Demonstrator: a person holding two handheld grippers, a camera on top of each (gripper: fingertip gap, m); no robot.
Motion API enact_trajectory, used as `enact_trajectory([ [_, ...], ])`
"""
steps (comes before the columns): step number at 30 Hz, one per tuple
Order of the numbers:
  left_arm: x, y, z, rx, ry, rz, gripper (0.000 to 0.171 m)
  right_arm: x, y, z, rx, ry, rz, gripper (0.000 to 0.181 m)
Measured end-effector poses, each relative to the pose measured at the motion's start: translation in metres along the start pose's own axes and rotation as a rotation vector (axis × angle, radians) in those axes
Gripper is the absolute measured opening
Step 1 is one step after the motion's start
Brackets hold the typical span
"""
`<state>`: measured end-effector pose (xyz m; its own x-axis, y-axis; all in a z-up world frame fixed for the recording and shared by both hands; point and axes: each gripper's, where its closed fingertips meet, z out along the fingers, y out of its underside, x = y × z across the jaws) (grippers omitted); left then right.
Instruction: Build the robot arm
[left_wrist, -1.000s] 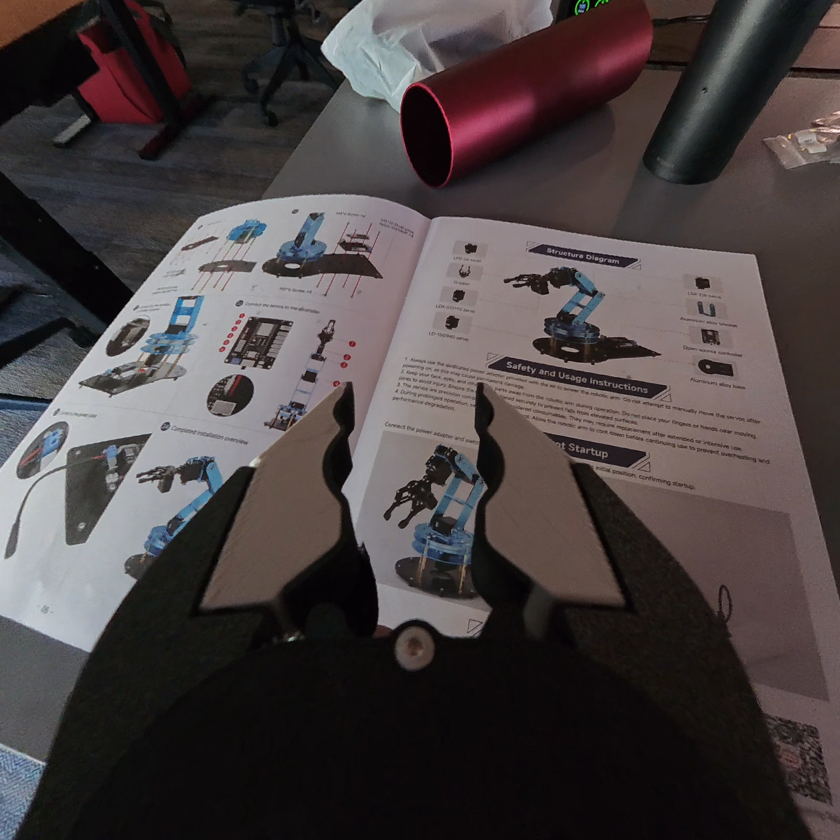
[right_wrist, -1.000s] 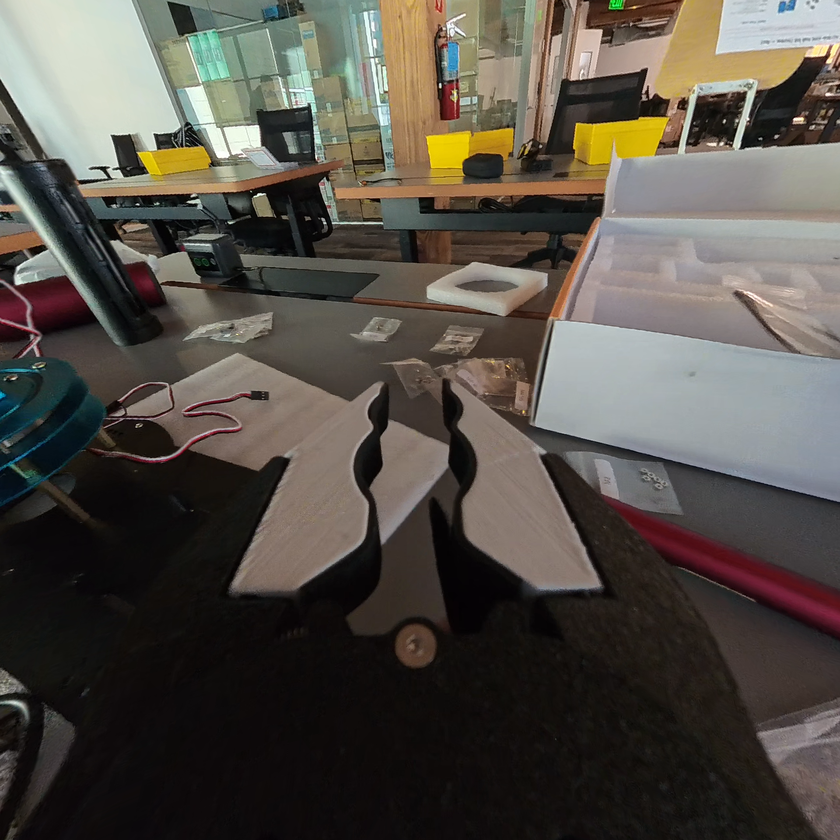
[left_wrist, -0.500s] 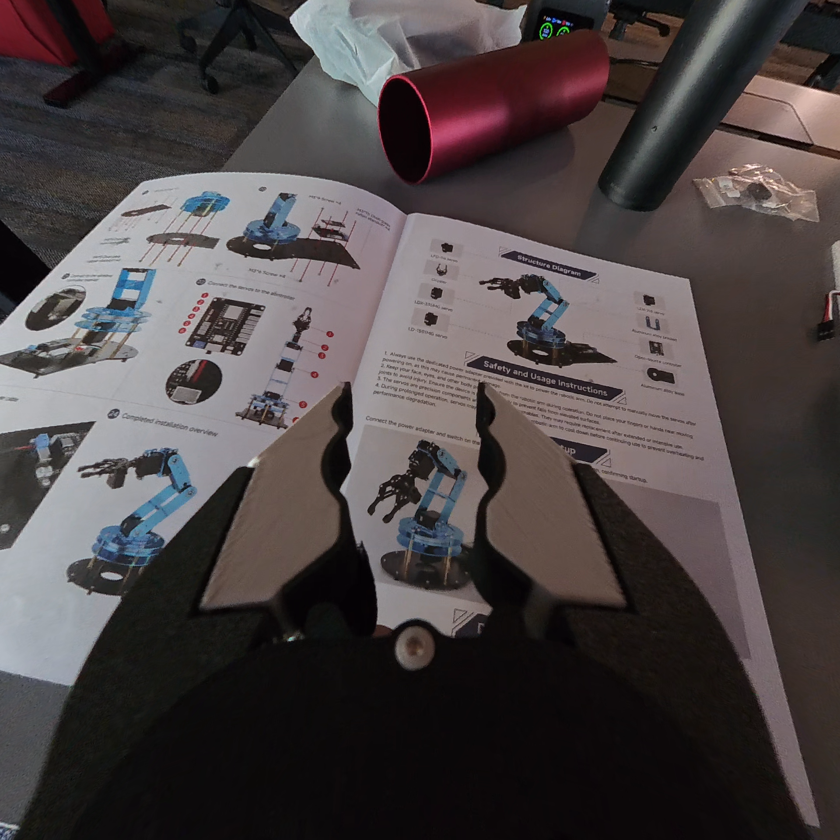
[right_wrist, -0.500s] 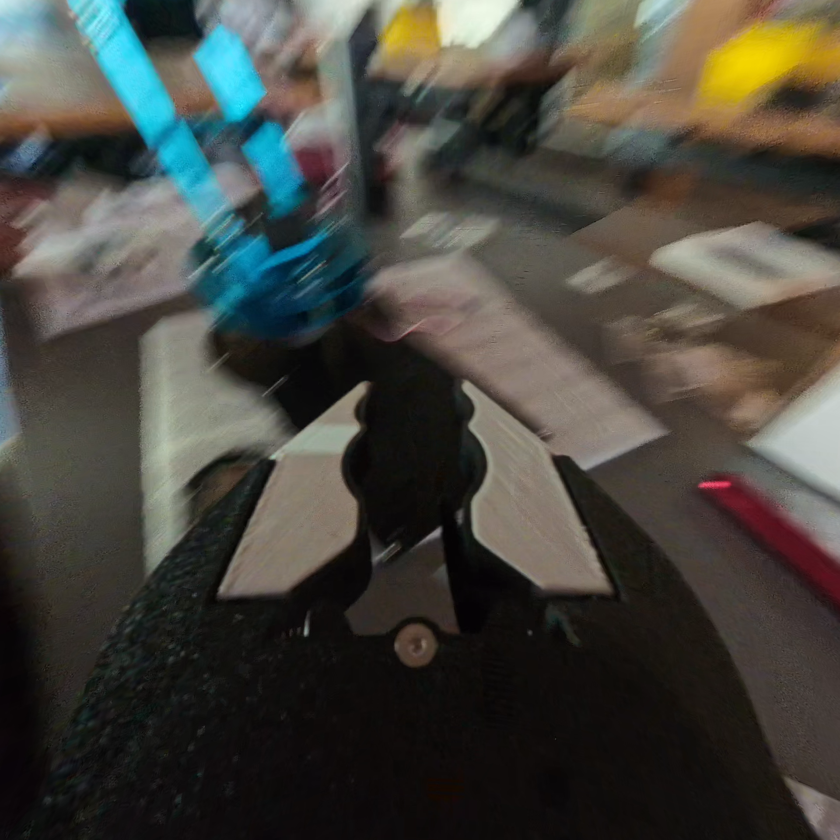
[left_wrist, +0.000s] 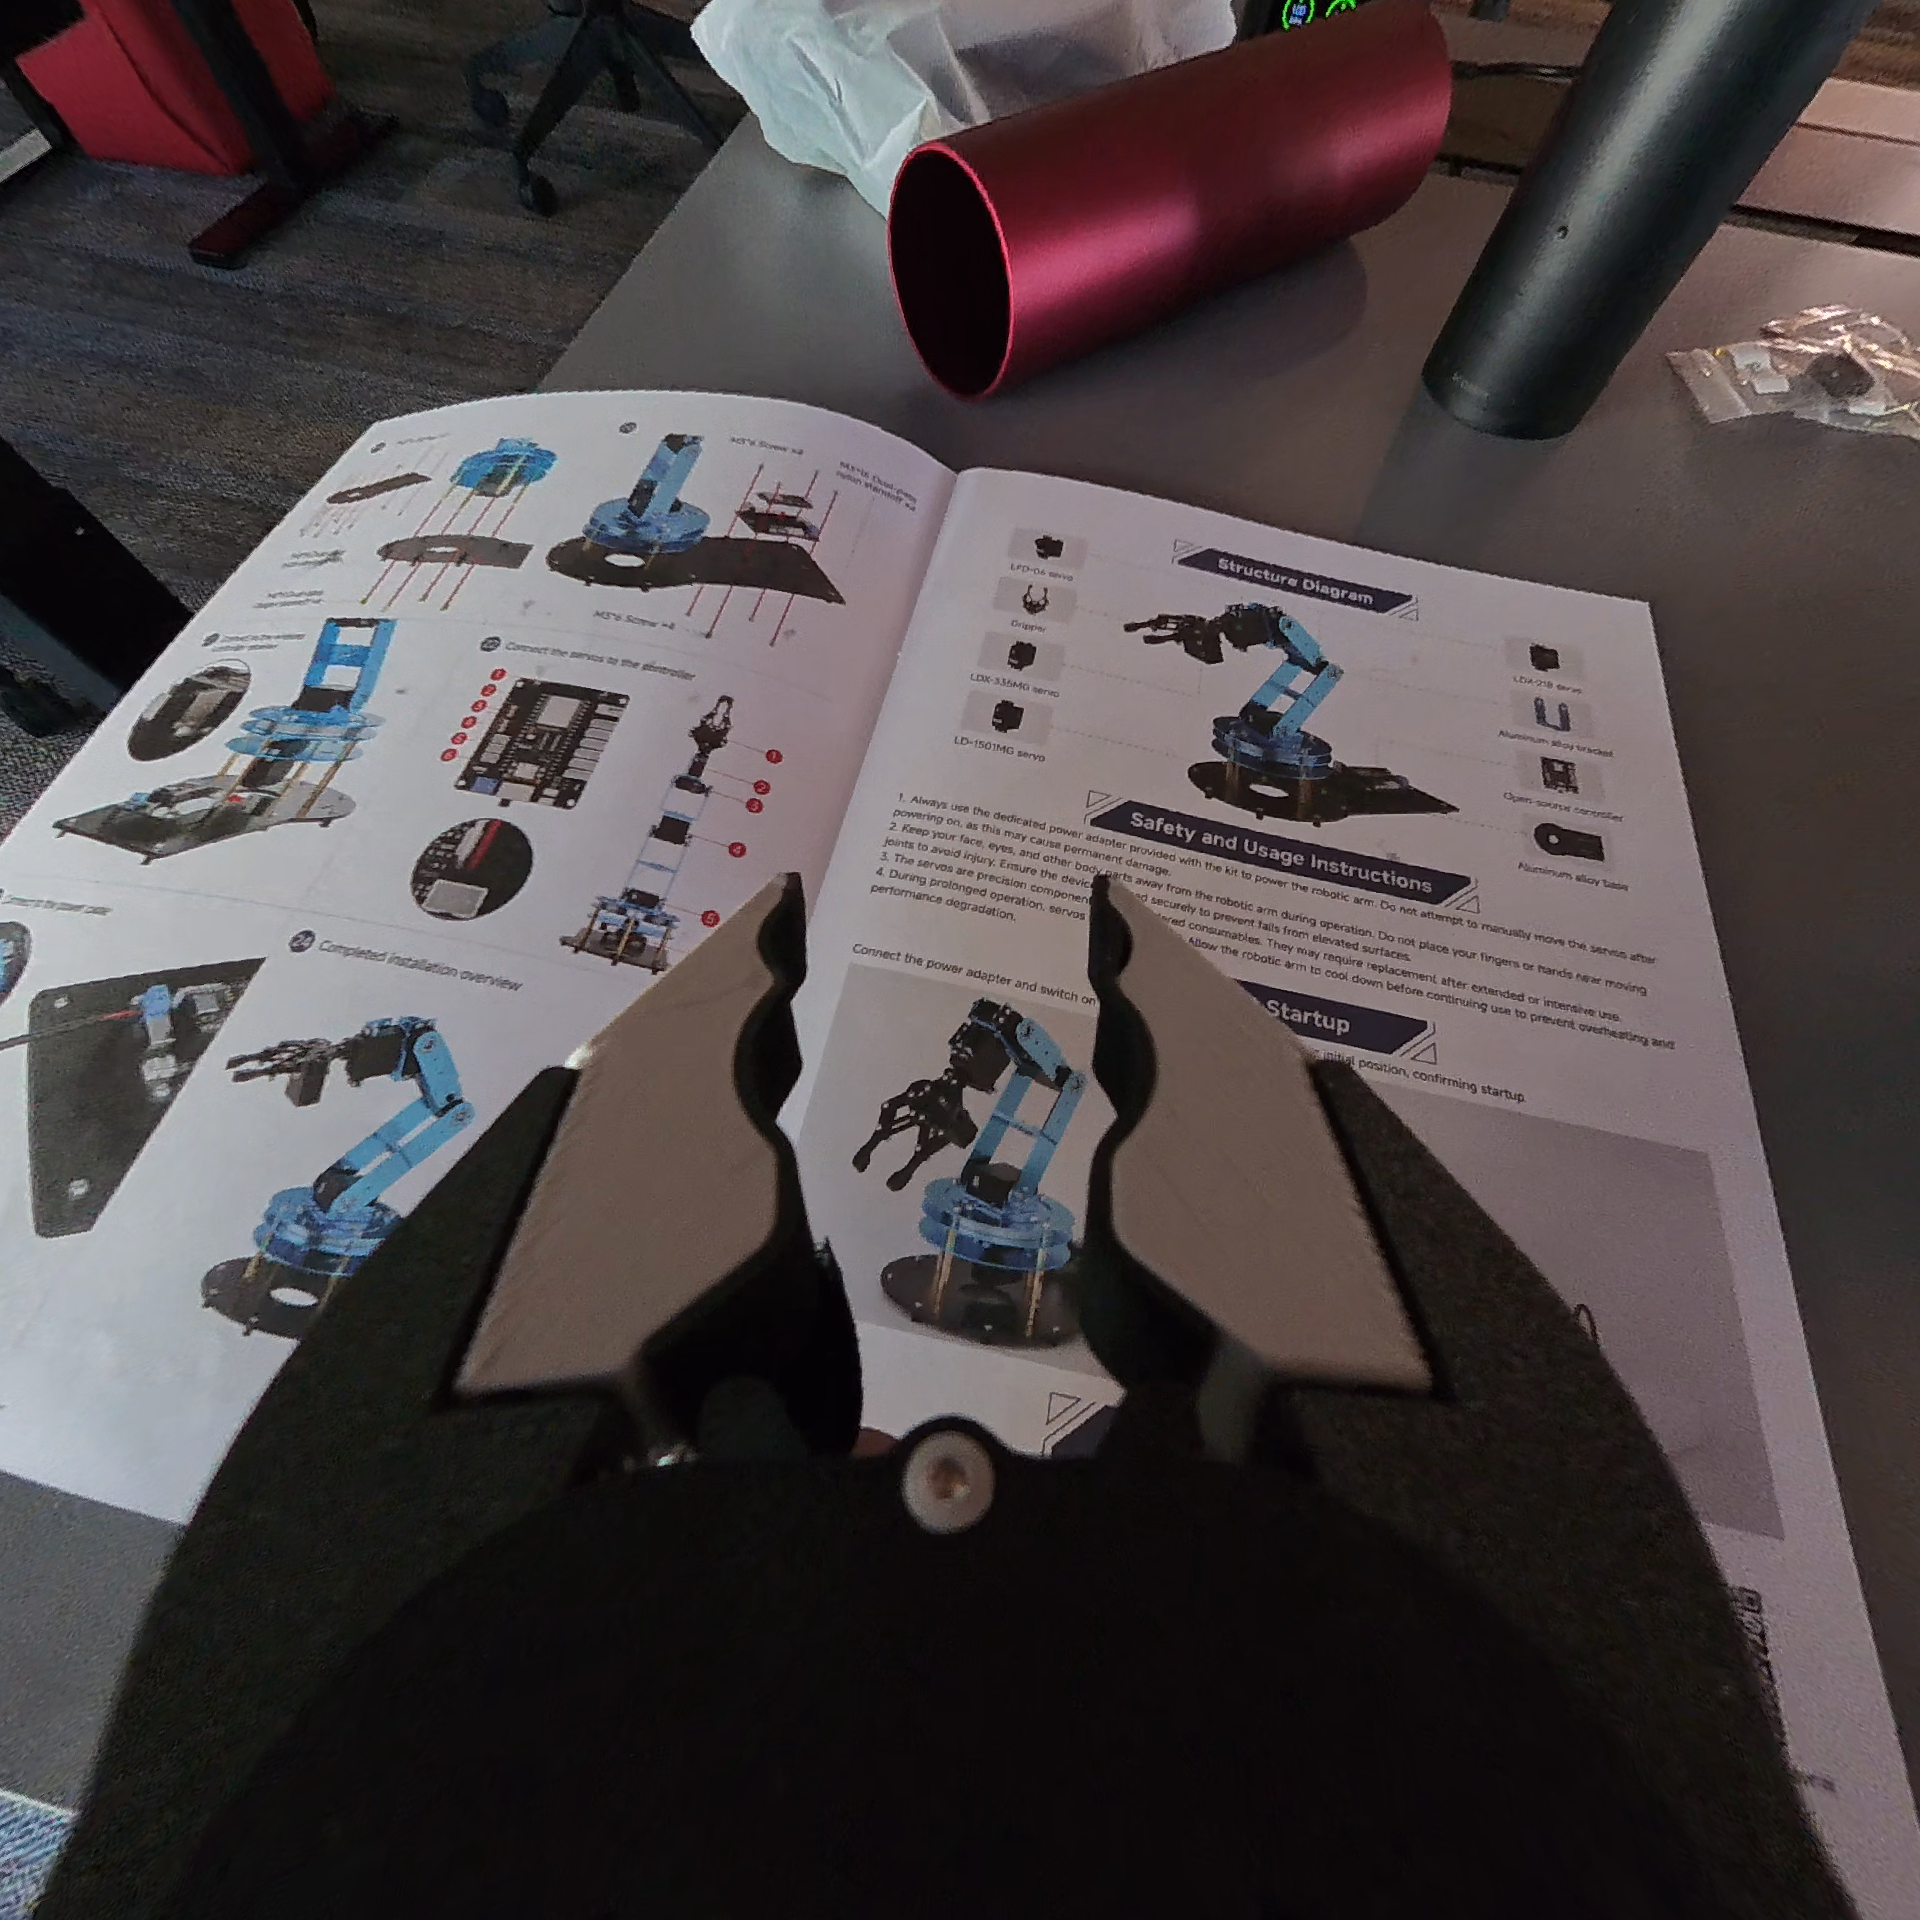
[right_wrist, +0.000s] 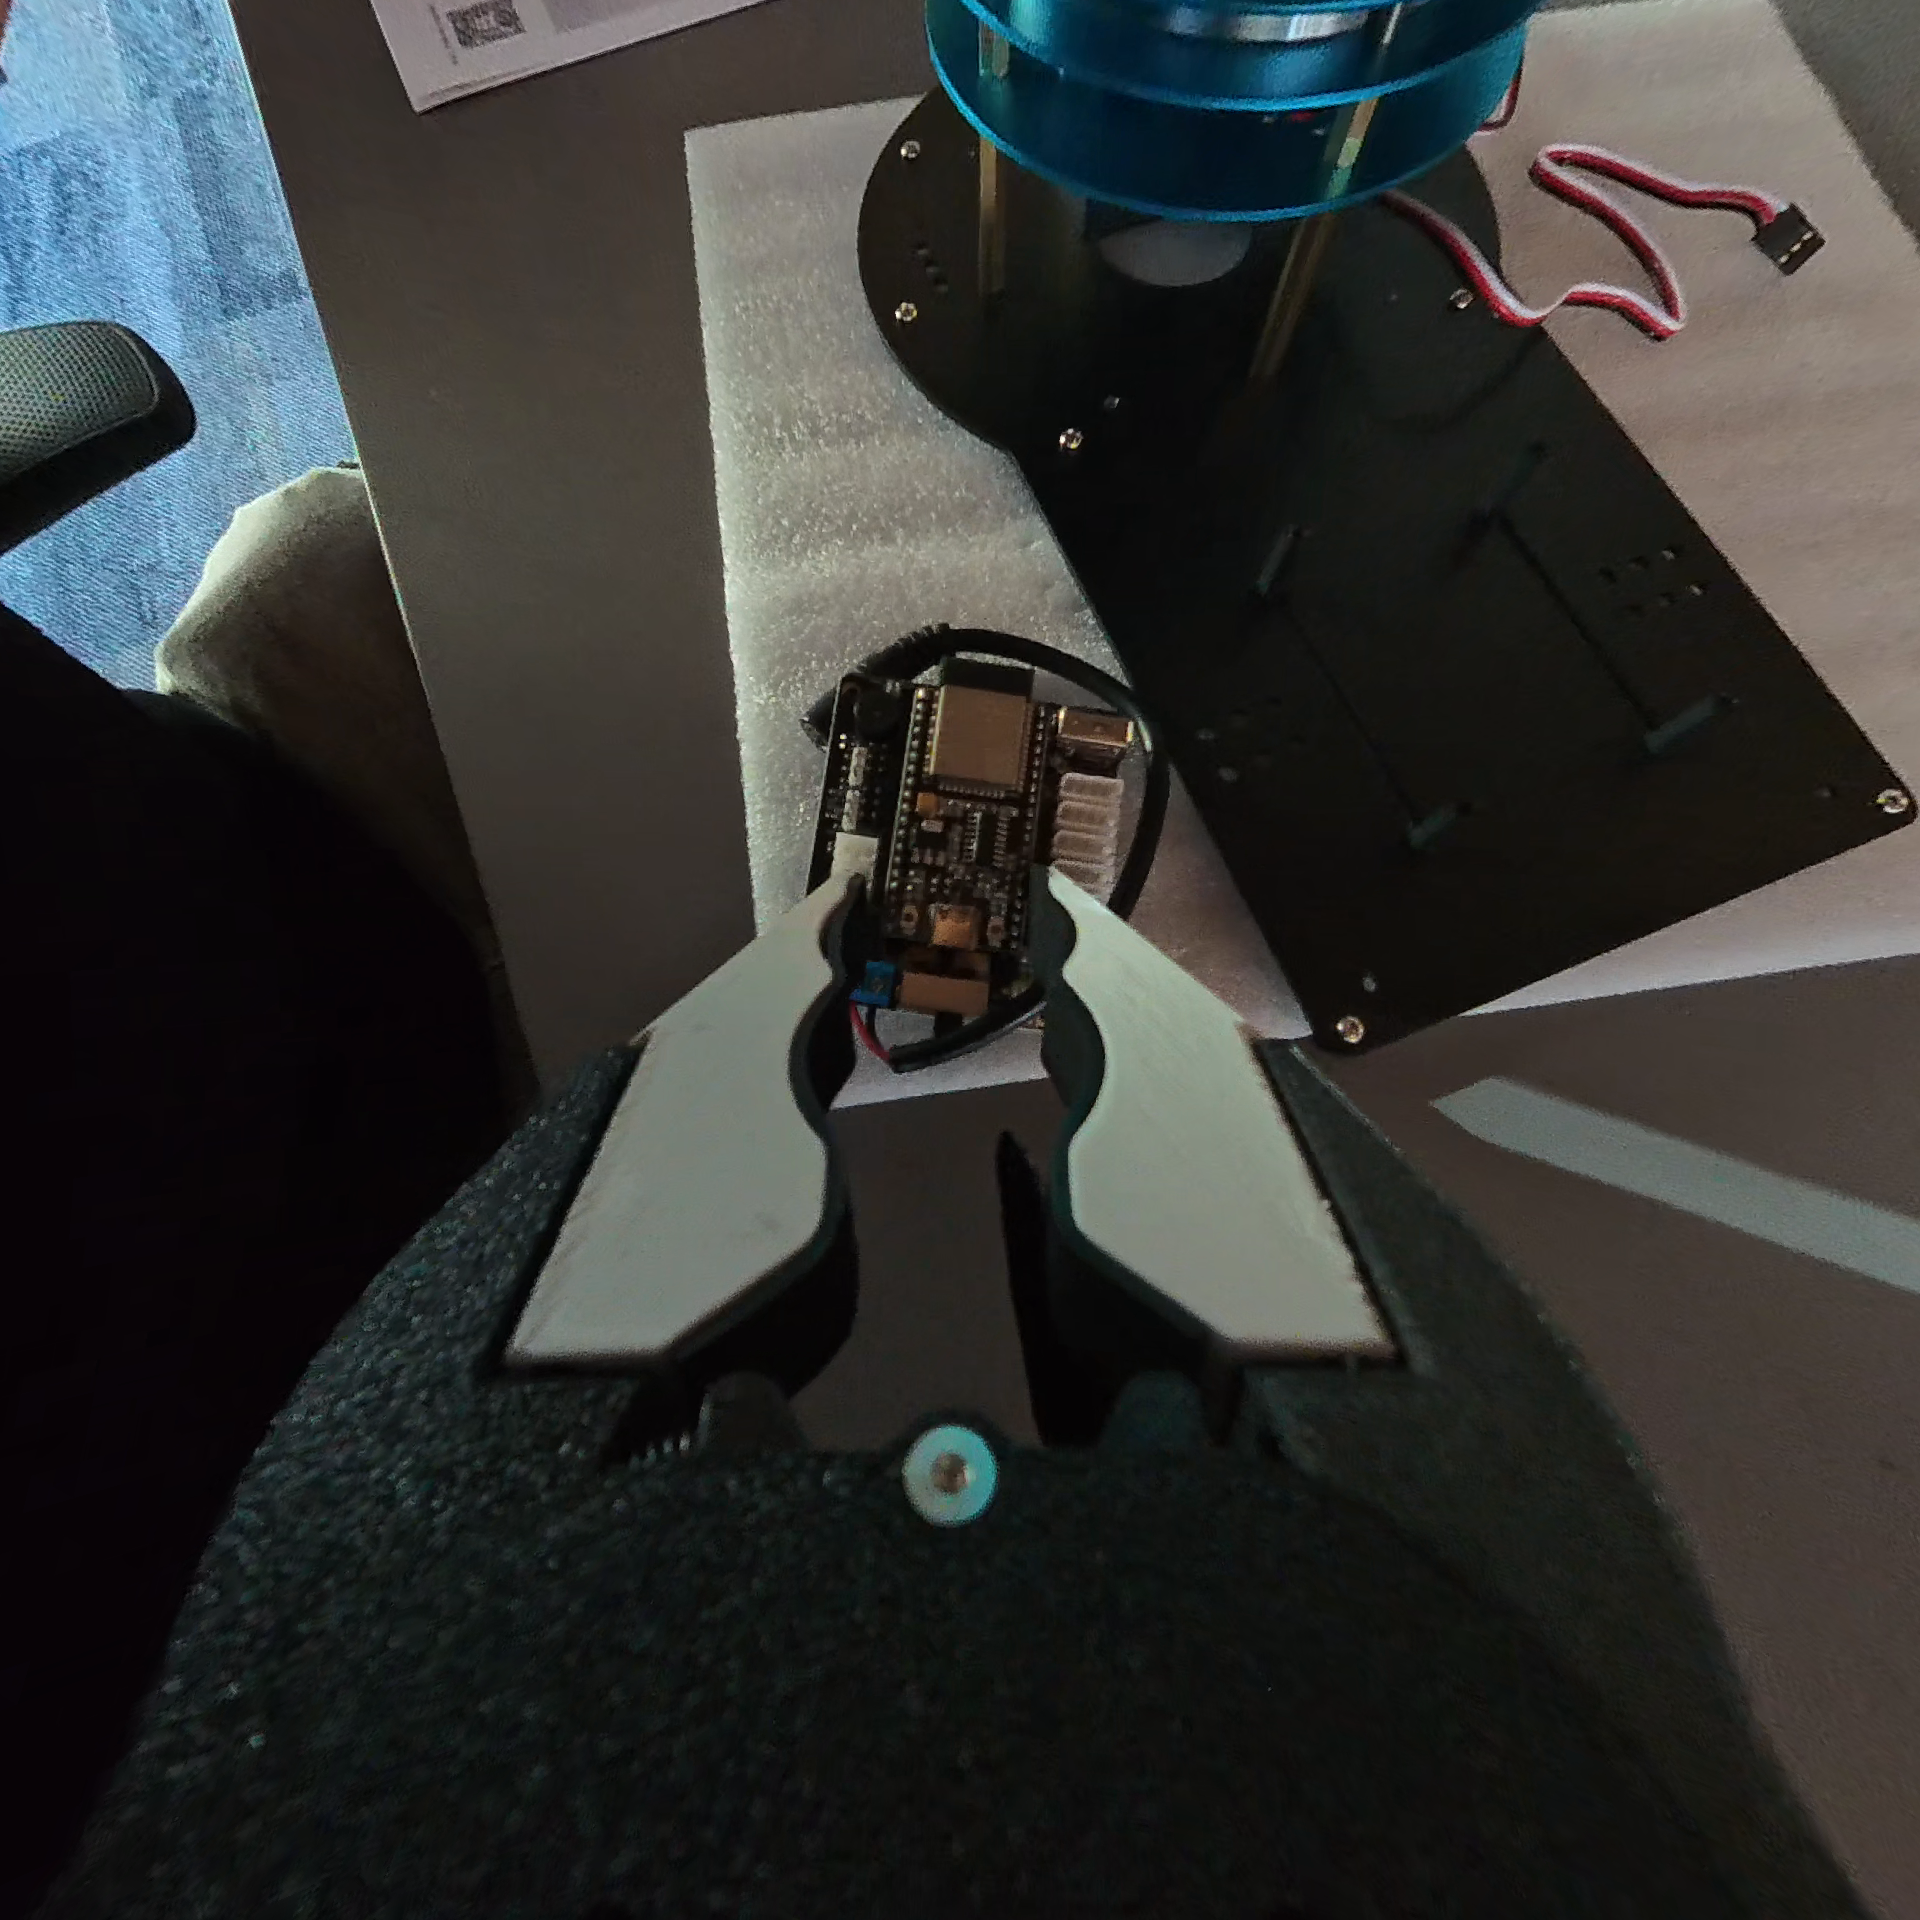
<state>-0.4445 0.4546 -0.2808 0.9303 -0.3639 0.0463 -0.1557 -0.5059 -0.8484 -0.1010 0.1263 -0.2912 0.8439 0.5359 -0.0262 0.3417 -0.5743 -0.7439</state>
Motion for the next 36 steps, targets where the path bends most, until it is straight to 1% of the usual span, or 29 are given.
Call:
enact_trajectory([
  [6, 0.001, 0.001, 0.001, -0.005, 0.001, 0.007, 0.054, 0.000, 0.000, 0.000, -0.026, -0.031, -0.001, 0.025],
  [8, 0.001, 0.001, 0.001, -0.005, -0.003, 0.017, 0.054, -0.001, -0.003, -0.002, -0.034, -0.015, -0.089, 0.026],
  [10, 0.002, 0.001, 0.001, -0.009, -0.003, 0.024, 0.054, -0.009, -0.008, -0.004, -0.051, -0.013, -0.224, 0.024],
  [12, 0.003, 0.001, 0.001, -0.011, -0.003, 0.026, 0.054, -0.017, -0.019, -0.004, -0.037, -0.033, -0.334, 0.025],
  [14, 0.003, 0.001, 0.001, -0.011, -0.003, 0.029, 0.054, -0.015, -0.033, 0.000, -0.001, -0.050, -0.382, 0.025],
  [16, 0.003, 0.001, 0.001, -0.009, -0.004, 0.034, 0.054, -0.012, -0.036, 0.009, -0.003, -0.104, -0.380, 0.025],
  [18, 0.004, 0.001, 0.001, -0.007, -0.005, 0.039, 0.054, -0.009, -0.025, 0.017, -0.052, -0.167, -0.391, 0.025],
  [21, 0.005, 0.000, 0.001, -0.005, -0.004, 0.050, 0.054, -0.011, -0.018, 0.021, -0.066, -0.245, -0.361, 0.026],
  [23, 0.008, -0.001, 0.000, 0.005, 0.006, 0.063, 0.054, -0.008, -0.021, 0.016, -0.041, -0.264, -0.311, 0.028],
  [24, 0.012, -0.003, -0.002, 0.019, 0.026, 0.077, 0.054, -0.007, -0.025, 0.010, -0.008, -0.277, -0.273, 0.041],
  [25, 0.018, -0.005, -0.004, 0.038, 0.054, 0.093, 0.054, -0.005, -0.031, 0.003, 0.032, -0.290, -0.232, 0.046],
  [26, 0.027, -0.008, -0.009, 0.060, 0.093, 0.107, 0.054, 0.001, -0.038, -0.004, 0.081, -0.291, -0.193, 0.043],
  [27, 0.044, -0.012, -0.017, 0.089, 0.160, 0.121, 0.053, 0.008, -0.044, -0.009, 0.126, -0.287, -0.153, 0.038],
  [28, 0.068, -0.018, -0.028, 0.120, 0.256, 0.136, 0.053, 0.016, -0.046, -0.011, 0.148, -0.277, -0.115, 0.033],
  [29, 0.097, -0.024, -0.042, 0.153, 0.368, 0.162, 0.052, 0.026, -0.044, -0.009, 0.145, -0.261, -0.074, 0.031],
  [30, 0.132, -0.027, -0.060, 0.180, 0.498, 0.218, 0.046, 0.033, -0.040, -0.004, 0.119, -0.259, -0.041, 0.031],
  [31, 0.174, -0.023, -0.085, 0.192, 0.661, 0.310, 0.034, 0.035, -0.035, 0.002, 0.080, -0.269, -0.025, 0.031],
  [32, 0.216, -0.011, -0.114, 0.185, 0.842, 0.424, 0.033, 0.034, -0.029, 0.007, 0.035, -0.286, -0.038, 0.031],
  [33, 0.255, 0.008, -0.144, 0.166, 1.006, 0.546, 0.033, 0.032, -0.026, 0.011, -0.006, -0.299, -0.074, 0.031],
  [34, 0.287, 0.025, -0.165, 0.161, 1.108, 0.661, 0.034, 0.029, -0.025, 0.013, -0.042, -0.320, -0.116, 0.031],
  [35, 0.314, 0.037, -0.176, 0.177, 1.148, 0.748, 0.039, 0.027, -0.025, 0.014, -0.075, -0.341, -0.149, 0.031],
  [36, 0.337, 0.048, -0.181, 0.190, 1.168, 0.822, 0.045, 0.028, -0.025, 0.015, -0.109, -0.352, -0.167, 0.030],
])
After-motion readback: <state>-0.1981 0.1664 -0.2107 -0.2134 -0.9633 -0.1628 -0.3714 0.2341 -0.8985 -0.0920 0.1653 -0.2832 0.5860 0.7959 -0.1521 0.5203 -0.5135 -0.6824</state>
